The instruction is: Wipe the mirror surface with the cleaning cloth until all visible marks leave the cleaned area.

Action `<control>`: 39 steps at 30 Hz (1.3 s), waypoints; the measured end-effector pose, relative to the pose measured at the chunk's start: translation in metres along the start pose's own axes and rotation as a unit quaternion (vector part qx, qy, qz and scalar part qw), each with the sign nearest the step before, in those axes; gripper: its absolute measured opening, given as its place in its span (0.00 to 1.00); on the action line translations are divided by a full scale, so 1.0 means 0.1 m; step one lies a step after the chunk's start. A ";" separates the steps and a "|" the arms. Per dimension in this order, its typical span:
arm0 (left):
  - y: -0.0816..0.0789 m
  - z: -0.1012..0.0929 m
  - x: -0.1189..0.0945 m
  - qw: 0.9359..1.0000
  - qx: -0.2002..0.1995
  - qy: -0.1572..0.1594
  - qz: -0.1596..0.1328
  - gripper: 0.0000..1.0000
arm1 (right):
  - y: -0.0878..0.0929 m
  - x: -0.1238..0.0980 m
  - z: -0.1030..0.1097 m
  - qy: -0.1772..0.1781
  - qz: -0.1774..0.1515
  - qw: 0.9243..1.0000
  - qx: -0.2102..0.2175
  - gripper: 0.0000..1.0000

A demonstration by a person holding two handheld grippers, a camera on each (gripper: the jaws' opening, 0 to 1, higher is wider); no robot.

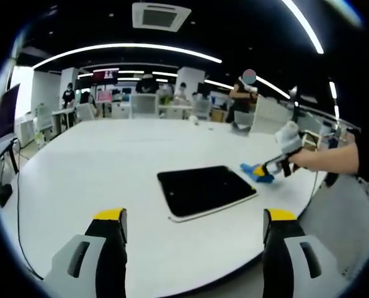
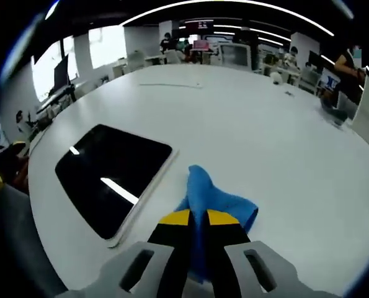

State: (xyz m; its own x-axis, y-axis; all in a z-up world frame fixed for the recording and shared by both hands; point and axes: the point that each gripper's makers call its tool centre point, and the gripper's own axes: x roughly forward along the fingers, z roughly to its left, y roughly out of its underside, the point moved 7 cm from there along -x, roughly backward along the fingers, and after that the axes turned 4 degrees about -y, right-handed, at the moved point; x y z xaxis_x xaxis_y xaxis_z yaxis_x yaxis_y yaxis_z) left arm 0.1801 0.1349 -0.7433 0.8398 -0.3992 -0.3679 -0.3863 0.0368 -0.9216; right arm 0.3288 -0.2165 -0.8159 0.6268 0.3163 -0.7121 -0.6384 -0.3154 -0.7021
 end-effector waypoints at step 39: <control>0.01 0.01 -0.01 1.000 0.002 -0.006 0.005 0.92 | 0.54 -1.41 0.66 0.008 -0.064 0.998 0.027 0.45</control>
State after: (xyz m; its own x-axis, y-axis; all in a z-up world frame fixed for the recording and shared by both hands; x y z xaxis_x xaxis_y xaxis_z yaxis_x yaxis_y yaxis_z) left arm 0.1790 0.1366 -0.7440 0.8407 -0.3881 -0.3777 -0.3922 0.0446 -0.9188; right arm 0.1764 -0.2187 -0.7529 0.7109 0.3368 -0.6174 -0.5763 -0.2240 -0.7859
